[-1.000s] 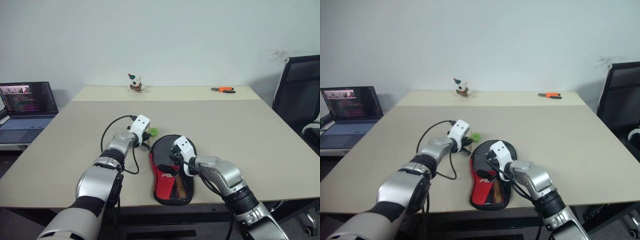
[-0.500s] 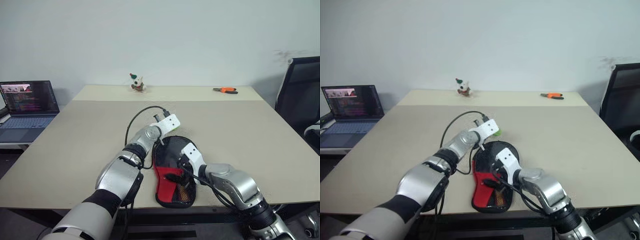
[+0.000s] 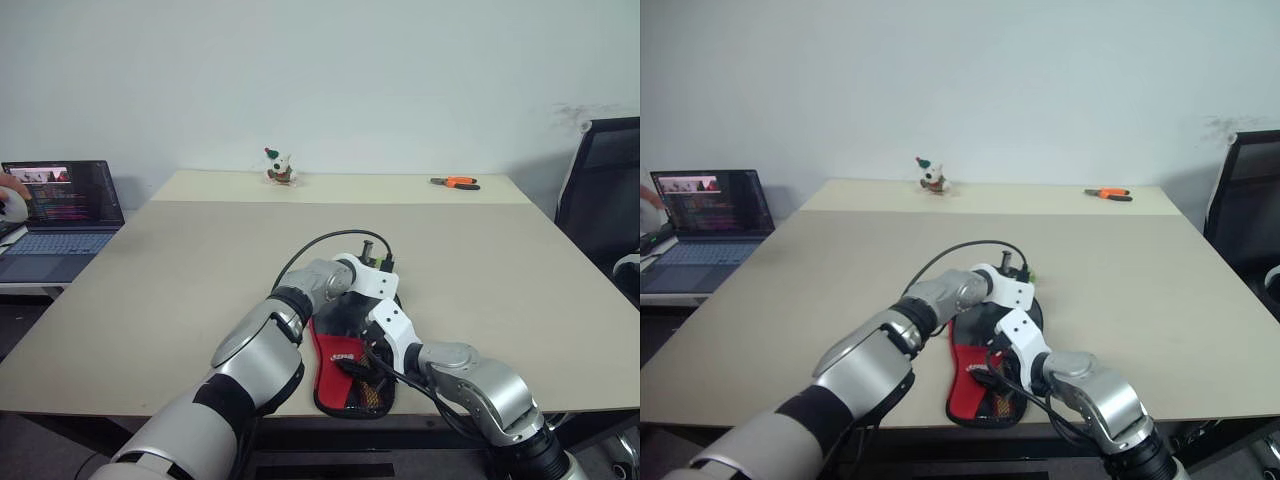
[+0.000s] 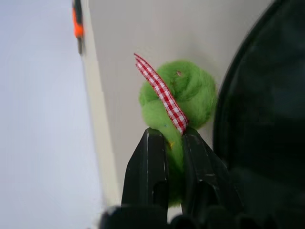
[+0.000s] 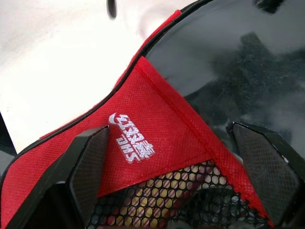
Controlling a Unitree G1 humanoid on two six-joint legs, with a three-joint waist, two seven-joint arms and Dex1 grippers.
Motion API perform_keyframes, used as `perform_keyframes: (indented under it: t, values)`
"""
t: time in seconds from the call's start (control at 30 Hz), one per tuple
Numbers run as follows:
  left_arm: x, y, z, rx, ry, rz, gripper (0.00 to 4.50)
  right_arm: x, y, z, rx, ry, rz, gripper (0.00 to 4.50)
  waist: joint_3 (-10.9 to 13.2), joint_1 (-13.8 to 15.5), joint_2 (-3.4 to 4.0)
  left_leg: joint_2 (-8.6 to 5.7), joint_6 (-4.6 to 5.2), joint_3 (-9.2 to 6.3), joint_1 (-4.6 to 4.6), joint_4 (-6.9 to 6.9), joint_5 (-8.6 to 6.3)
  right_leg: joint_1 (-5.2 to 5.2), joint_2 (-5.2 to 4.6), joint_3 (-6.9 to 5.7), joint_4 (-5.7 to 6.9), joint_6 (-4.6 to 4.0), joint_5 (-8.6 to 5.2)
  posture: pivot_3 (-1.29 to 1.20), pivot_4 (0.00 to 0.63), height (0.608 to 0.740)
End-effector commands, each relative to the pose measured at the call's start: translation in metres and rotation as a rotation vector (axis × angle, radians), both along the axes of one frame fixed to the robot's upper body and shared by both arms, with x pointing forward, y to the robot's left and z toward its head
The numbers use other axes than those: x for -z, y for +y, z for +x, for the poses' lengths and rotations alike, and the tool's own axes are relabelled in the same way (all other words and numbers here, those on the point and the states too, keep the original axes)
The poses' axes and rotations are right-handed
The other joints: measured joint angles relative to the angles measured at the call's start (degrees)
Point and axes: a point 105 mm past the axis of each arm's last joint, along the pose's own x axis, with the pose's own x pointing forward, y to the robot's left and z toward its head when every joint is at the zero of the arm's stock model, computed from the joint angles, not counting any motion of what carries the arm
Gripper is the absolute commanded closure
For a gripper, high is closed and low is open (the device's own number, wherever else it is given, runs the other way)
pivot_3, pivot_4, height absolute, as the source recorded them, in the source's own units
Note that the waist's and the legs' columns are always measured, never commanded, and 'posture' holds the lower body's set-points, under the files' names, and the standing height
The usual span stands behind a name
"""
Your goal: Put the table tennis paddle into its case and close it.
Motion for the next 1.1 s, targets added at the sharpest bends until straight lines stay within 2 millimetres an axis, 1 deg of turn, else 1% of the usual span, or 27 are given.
perform_keyframes:
  t: [0.03, 0.13, 0.2, 0.33, 0.4, 0.5, 0.63, 0.77, 0.83, 0.87, 0.9, 0.97, 1.0, 1.07, 1.1]
  values:
    - [-0.038, -0.029, -0.004, 0.096, -0.143, -0.035, 4.47, 0.061, -0.003, -0.034, -0.015, 0.291, -0.097, 0.00, 0.0, -0.1, 0.00, 0.00, 0.00, 0.00, 0.00, 0.00, -0.02, 0.00, 0.00, 0.00, 0.00, 0.02, -0.01, 0.00, 0.150, 0.740]
    - [-0.041, -0.028, -0.003, 0.090, -0.173, -0.026, 4.47, 0.061, -0.002, -0.036, -0.016, 0.293, -0.093, 0.00, 0.0, -0.2, 0.01, 0.02, 0.04, 0.02, 0.02, -0.01, -0.07, 0.00, 0.00, 0.00, -0.01, 0.04, -0.04, 0.00, 0.150, 0.740]
    - [-0.038, -0.032, -0.005, 0.107, -0.167, -0.016, 4.47, 0.062, -0.002, -0.036, -0.015, 0.293, -0.093, 0.00, 0.0, -0.2, 0.01, 0.02, 0.05, 0.04, 0.03, -0.01, -0.09, 0.00, 0.01, 0.00, -0.01, 0.05, -0.05, 0.00, 0.150, 0.740]
    - [-0.020, -0.067, -0.033, 0.290, -0.074, -0.007, 4.47, 0.063, -0.001, -0.033, -0.012, 0.293, -0.091, 0.00, 0.0, -0.1, 0.00, 0.01, 0.05, 0.05, 0.03, -0.01, -0.11, 0.00, 0.00, -0.01, -0.01, 0.06, -0.06, 0.00, 0.150, 0.740]
    - [-0.015, -0.076, -0.042, 0.341, -0.047, -0.006, 4.47, 0.062, 0.000, -0.031, -0.012, 0.290, -0.089, 0.00, 0.0, -0.1, -0.01, 0.00, 0.05, 0.07, 0.03, -0.01, -0.11, 0.01, 0.00, -0.01, -0.02, 0.05, -0.06, 0.00, 0.150, 0.740]
    - [-0.015, -0.088, -0.051, 0.388, -0.038, -0.018, 4.47, 0.062, 0.002, -0.027, -0.012, 0.285, -0.085, 0.00, -0.1, -0.3, 0.03, 0.03, 0.06, 0.12, 0.08, -0.01, -0.12, 0.01, 0.01, 0.01, 0.00, 0.05, -0.06, 0.00, 0.150, 0.740]
    - [-0.015, -0.096, -0.058, 0.419, -0.010, -0.036, 4.47, 0.061, 0.002, -0.024, -0.010, 0.278, -0.083, 0.00, -0.2, -0.5, 0.15, 0.04, 0.07, 0.20, 0.13, -0.01, -0.13, 0.02, 0.03, 0.06, 0.03, 0.06, -0.06, 0.00, 0.150, 0.740]
    - [-0.013, -0.093, -0.056, 0.392, 0.037, -0.058, 4.47, 0.060, 0.000, -0.020, -0.007, 0.271, -0.087, 0.00, -0.3, -0.5, 0.12, 0.04, 0.08, 0.24, 0.16, -0.01, -0.13, 0.02, 0.03, 0.05, 0.04, 0.06, -0.06, 0.00, 0.150, 0.740]
    - [-0.013, -0.090, -0.054, 0.371, 0.069, -0.077, 3.76, 0.060, 0.000, -0.019, -0.006, 0.269, -0.089, 0.00, -0.3, -0.5, 0.11, 0.04, 0.09, 0.26, 0.18, 0.00, -0.14, 0.03, 0.03, 0.05, 0.06, 0.06, -0.06, 0.00, 0.150, 0.740]
    - [-0.013, -0.089, -0.054, 0.366, 0.098, -0.087, 3.51, 0.060, -0.001, -0.017, -0.006, 0.268, -0.090, 0.00, -0.4, -0.5, 0.12, 0.04, 0.09, 0.26, 0.22, 0.00, -0.13, 0.06, 0.04, 0.05, 0.06, 0.06, -0.06, 0.00, 0.150, 0.740]
    - [-0.013, -0.087, -0.053, 0.357, 0.112, -0.093, 3.15, 0.059, 0.000, -0.017, -0.007, 0.267, -0.090, 0.00, -0.4, -0.5, 0.12, 0.05, 0.09, 0.26, 0.24, 0.00, -0.14, 0.07, 0.04, 0.05, 0.07, 0.06, -0.06, 0.00, 0.150, 0.740]
    - [-0.017, -0.081, -0.047, 0.320, 0.121, -0.128, 2.44, 0.057, 0.001, -0.013, -0.008, 0.265, -0.088, 0.00, -0.4, -0.7, 0.13, 0.06, 0.09, 0.31, 0.31, 0.00, -0.14, 0.10, 0.05, 0.08, 0.08, 0.06, -0.06, 0.00, 0.150, 0.740]
    - [-0.016, -0.074, -0.042, 0.274, 0.163, -0.166, 2.08, 0.055, 0.001, -0.010, -0.008, 0.261, -0.086, 0.00, -0.4, -0.7, 0.13, 0.07, 0.09, 0.32, 0.32, 0.00, -0.14, 0.10, 0.06, 0.10, 0.09, 0.06, -0.06, 0.00, 0.150, 0.740]
    - [-0.007, -0.059, -0.037, 0.232, 0.230, -0.150, 1.41, 0.051, 0.001, -0.005, -0.003, 0.255, -0.078, 0.00, -0.5, -1.1, 0.13, 0.09, 0.09, 0.35, 0.36, 0.00, -0.13, 0.11, 0.08, 0.11, 0.11, 0.06, -0.06, 0.00, 0.150, 0.740]
    - [-0.004, -0.054, -0.035, 0.208, 0.265, -0.166, 1.41, 0.050, 0.001, -0.003, 0.000, 0.252, -0.076, 0.00, -0.5, -1.3, 0.13, 0.10, 0.09, 0.35, 0.38, 0.00, -0.13, 0.12, 0.10, 0.12, 0.12, 0.06, -0.06, 0.00, 0.150, 0.740]
